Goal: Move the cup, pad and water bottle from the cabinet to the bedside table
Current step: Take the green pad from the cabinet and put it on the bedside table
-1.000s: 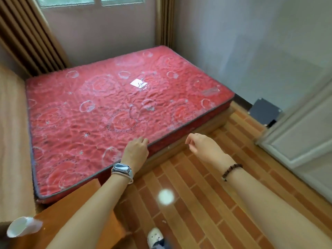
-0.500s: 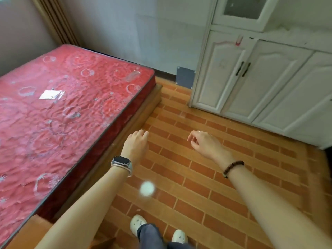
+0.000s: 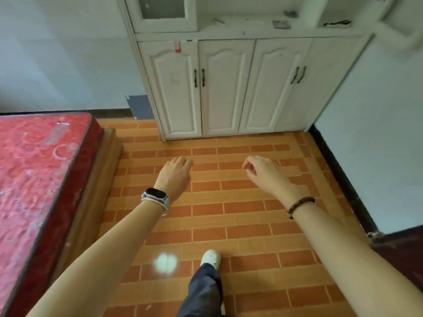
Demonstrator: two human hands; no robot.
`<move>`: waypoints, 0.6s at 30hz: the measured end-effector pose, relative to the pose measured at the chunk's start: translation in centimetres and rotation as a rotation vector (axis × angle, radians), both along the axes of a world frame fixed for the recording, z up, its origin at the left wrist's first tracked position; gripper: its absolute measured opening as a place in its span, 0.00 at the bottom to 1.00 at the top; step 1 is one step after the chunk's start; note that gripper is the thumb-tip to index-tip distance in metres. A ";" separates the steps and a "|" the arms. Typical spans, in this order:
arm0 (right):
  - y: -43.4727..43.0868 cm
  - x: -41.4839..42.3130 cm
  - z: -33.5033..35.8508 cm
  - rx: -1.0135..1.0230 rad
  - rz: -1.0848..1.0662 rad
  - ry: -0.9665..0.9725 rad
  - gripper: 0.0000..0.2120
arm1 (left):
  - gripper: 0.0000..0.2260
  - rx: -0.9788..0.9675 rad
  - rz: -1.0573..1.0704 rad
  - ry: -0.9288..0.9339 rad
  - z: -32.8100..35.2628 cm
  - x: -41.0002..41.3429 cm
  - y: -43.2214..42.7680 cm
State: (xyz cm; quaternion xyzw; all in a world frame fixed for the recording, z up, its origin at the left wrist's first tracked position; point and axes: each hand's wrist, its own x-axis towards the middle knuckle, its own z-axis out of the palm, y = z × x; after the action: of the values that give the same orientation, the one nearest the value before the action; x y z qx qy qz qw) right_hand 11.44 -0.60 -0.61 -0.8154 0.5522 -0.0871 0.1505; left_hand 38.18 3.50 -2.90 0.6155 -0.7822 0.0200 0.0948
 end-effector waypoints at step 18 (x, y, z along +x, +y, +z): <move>-12.8 -9.3 2.5 -0.129 -0.373 -0.006 0.07 | 0.12 -0.025 -0.282 0.009 1.9 -8.5 -22.6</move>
State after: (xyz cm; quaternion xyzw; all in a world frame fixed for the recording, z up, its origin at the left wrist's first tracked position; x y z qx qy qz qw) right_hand 2.11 -13.35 1.89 -0.7065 0.6866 -0.1511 0.0806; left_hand 29.63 -19.11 -0.99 0.4981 -0.8603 0.0135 0.1079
